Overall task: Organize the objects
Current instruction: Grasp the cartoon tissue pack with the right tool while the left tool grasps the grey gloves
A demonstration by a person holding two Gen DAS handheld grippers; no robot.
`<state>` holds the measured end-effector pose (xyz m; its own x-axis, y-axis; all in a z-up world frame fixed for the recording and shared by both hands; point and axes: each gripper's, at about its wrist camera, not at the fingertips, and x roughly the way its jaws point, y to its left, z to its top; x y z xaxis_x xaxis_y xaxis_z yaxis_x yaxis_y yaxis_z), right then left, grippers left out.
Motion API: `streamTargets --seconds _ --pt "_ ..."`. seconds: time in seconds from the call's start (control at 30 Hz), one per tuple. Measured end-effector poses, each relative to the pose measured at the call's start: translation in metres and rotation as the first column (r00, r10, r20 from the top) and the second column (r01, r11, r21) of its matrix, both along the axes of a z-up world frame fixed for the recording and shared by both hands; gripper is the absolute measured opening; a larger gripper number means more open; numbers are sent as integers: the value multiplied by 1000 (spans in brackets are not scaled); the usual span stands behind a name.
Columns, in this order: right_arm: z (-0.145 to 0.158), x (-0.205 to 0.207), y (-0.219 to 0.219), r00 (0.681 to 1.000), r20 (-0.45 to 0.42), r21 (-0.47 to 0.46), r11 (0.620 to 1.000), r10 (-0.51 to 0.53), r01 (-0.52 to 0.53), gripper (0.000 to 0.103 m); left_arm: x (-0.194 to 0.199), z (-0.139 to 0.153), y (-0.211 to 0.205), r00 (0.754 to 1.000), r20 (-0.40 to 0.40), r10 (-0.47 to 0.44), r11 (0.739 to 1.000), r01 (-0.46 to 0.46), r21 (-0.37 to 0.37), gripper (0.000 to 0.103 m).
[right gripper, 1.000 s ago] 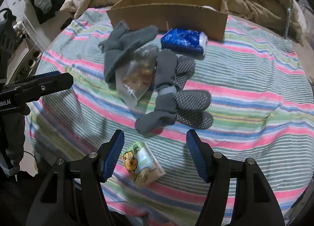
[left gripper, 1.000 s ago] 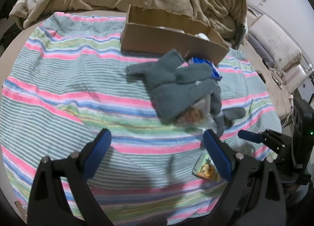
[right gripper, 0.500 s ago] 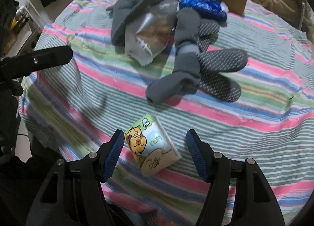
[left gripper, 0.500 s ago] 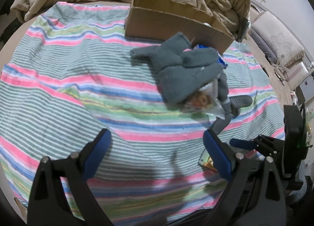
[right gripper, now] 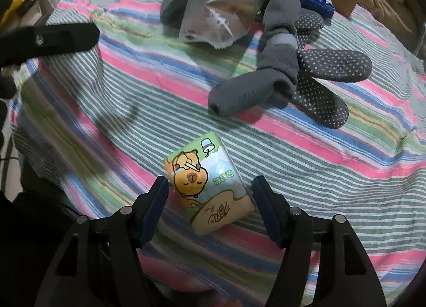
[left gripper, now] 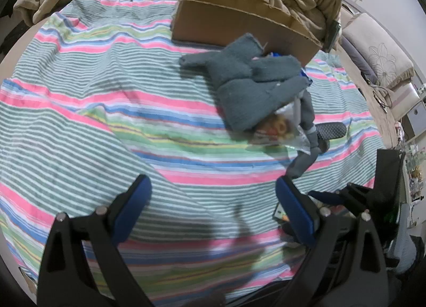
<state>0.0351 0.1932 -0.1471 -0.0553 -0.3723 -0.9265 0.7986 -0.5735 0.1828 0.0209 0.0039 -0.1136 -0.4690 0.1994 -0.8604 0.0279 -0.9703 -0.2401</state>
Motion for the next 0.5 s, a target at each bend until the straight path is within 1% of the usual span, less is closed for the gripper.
streamTargets --seconds 0.03,0.1,0.17,0.33,0.5 --pt "-1 2 -1 1000 -10 12 1000 13 -13 68 0 -1 -1 1000 3 1 1000 -1 1 96" --pt "-1 5 -2 999 -24 24 999 33 -32 58 -1 -1 -1 1000 4 1 1000 -1 1 96" --pt "-1 4 -1 999 -22 18 999 39 -39 55 -1 -1 -1 1000 3 0 1000 0 1 96" --pt "6 -4 4 1000 -16 -20 999 25 -26 53 -4 0 1 1000 4 -12 1000 12 0 96" --pt "22 -19 12 1000 -12 -89 996 2 -3 51 -11 0 3 1000 6 -20 1000 20 9 96"
